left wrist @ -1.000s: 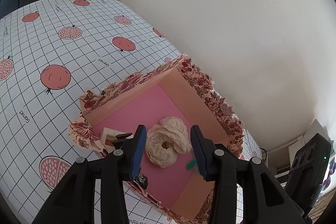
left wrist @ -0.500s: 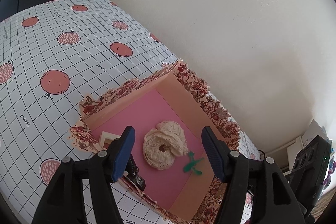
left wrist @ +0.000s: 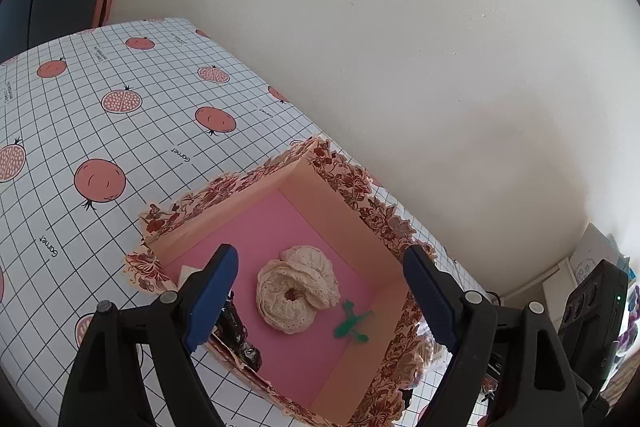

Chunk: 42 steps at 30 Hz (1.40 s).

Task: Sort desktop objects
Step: 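Lift both grippers out of the box and move toward the items beside it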

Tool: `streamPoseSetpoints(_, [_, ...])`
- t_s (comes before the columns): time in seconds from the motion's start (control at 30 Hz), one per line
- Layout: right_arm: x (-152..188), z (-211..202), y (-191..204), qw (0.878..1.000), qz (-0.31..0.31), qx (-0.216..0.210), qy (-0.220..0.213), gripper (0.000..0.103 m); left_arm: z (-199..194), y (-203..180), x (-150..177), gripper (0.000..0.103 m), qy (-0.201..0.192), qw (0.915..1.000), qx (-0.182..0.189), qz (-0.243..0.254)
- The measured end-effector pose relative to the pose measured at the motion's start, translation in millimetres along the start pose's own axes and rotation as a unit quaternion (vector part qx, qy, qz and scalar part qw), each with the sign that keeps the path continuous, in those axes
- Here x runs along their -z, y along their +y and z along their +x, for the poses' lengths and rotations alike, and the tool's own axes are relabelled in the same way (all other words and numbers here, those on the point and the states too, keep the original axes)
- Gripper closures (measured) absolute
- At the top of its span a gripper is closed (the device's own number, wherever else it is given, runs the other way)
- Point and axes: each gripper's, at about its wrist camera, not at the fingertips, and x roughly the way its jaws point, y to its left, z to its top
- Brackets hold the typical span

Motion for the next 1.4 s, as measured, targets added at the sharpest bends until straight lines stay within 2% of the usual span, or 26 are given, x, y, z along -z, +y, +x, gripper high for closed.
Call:
streamPoseSetpoints(0.03, [-0.6, -2.5, -1.3, 1.0, 0.001, 0.001, -0.001, 0.016, -1.1, -2.1, 0.5, 0.017, -0.002, 1.0, 0.0, 0.003])
streamPoseSetpoints(0.1, [-1.5, -8.4, -4.5, 1.0, 0.003, 0.002, -0.007, 0.007, -2.3, -5.9, 1.8, 0.015, -0.007, 1.0, 0.001, 0.006])
streamPoseSetpoints(0.37, [-5.4, -30.5, -17.6, 1.0, 0.005, 0.002, -0.018, 0.0, -6.8, -24.3, 7.1, 0.011, -0.025, 0.9992, -0.004, 0.032])
streamPoseSetpoints(0.67, [-11.3, -60.0, -44.5, 0.999, 0.015, 0.024, -0.037, 0.0, -6.0, -48.1, 17.7, 0.011, -0.027, 0.9967, -0.022, 0.074])
streamPoseSetpoints(0.8, [-15.5, -77.8, -56.7, 0.998, 0.016, 0.028, -0.049, 0.0, -5.5, -59.7, 24.9, 0.0, -0.029, 0.9958, -0.017, 0.085])
streamPoseSetpoints(1.07, [-20.1, -121.8, -78.9, 0.995, 0.011, 0.044, -0.087, 0.0, -15.5, -92.4, 41.1, 0.0, -0.052, 0.9914, -0.011, 0.12])
streamPoseSetpoints(1.23, [-20.9, -155.7, -88.3, 0.992, 0.004, 0.046, -0.119, 0.0, -27.2, -117.9, 54.3, 0.0, -0.085, 0.9862, -0.018, 0.141])
streamPoseSetpoints(1.4, [-21.8, -189.8, -94.7, 0.987, -0.001, 0.044, -0.155, 0.0, -39.6, -143.6, 65.0, 0.0, -0.091, 0.9852, -0.007, 0.145])
